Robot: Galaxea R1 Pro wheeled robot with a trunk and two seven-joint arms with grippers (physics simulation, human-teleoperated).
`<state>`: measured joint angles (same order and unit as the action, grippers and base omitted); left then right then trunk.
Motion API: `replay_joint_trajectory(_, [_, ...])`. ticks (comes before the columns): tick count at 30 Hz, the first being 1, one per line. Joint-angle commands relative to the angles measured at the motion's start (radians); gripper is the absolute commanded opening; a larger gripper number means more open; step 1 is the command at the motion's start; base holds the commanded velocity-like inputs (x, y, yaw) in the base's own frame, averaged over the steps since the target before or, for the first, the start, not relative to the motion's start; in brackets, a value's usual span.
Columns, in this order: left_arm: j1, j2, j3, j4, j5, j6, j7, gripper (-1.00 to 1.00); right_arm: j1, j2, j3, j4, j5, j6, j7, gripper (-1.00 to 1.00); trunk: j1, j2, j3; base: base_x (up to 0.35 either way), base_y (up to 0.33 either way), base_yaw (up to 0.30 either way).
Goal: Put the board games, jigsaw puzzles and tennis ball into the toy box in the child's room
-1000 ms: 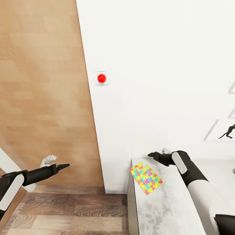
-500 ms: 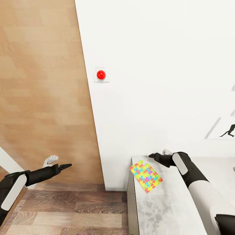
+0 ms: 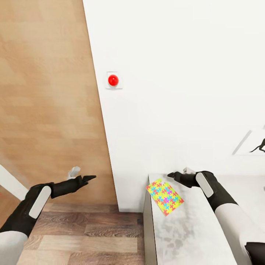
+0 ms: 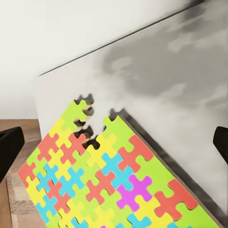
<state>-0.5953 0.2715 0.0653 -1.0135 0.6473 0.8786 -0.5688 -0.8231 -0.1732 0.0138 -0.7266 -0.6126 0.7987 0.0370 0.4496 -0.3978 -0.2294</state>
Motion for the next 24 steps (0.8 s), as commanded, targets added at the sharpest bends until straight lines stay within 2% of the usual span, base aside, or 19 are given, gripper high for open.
replay_joint_trajectory(1, [-0.030, -0.012, -0.003, 0.042, -0.003, 0.007, -0.004, 1.00, -0.001, -0.003, 0.002, -0.001, 0.003, 0.003, 0.010, 1.00, 0.000, -0.002, -0.004, 0.000, 0.000, 0.000])
replay_joint_trajectory(4, [-0.114, -0.036, -0.017, 0.167, -0.005, 0.008, -0.005, 1.00, -0.001, -0.008, 0.002, -0.001, 0.003, 0.002, 0.026, 1.00, 0.000, -0.002, -0.009, 0.000, 0.000, 0.000])
replay_joint_trajectory(5, [-0.162, -0.046, -0.024, 0.238, -0.006, 0.007, -0.006, 1.00, -0.001, -0.009, 0.003, -0.002, 0.004, 0.000, 0.033, 1.00, 0.000, -0.002, -0.010, 0.000, 0.000, 0.000])
replay_joint_trajectory(9, [-0.225, -0.071, -0.034, 0.318, -0.007, 0.005, -0.006, 1.00, -0.001, -0.011, 0.003, -0.003, 0.004, -0.002, 0.041, 1.00, 0.000, -0.002, -0.017, 0.000, 0.000, 0.000])
replay_joint_trajectory(11, [-0.249, -0.096, -0.037, 0.346, -0.009, -0.001, -0.006, 1.00, -0.001, -0.012, 0.003, -0.003, 0.004, -0.003, 0.043, 1.00, 0.000, -0.002, -0.020, 0.000, 0.000, 0.000])
replay_joint_trajectory(19, [-0.279, -0.156, -0.040, 0.375, -0.015, -0.017, 0.004, 1.00, -0.001, -0.012, 0.003, -0.005, 0.004, -0.004, 0.045, 1.00, 0.000, -0.002, -0.033, 0.000, 0.000, 0.000])
replay_joint_trajectory(20, [-0.282, -0.174, -0.042, 0.379, -0.021, -0.022, 0.006, 1.00, -0.001, -0.012, 0.003, -0.006, 0.004, -0.004, 0.046, 1.00, 0.000, -0.002, -0.035, 0.000, 0.000, 0.000])
replay_joint_trajectory(24, [-0.285, -0.198, -0.046, 0.383, -0.046, -0.033, 0.008, 1.00, -0.001, -0.011, 0.003, -0.006, 0.004, -0.004, 0.046, 1.00, 0.000, -0.002, -0.042, 0.000, 0.000, 0.000])
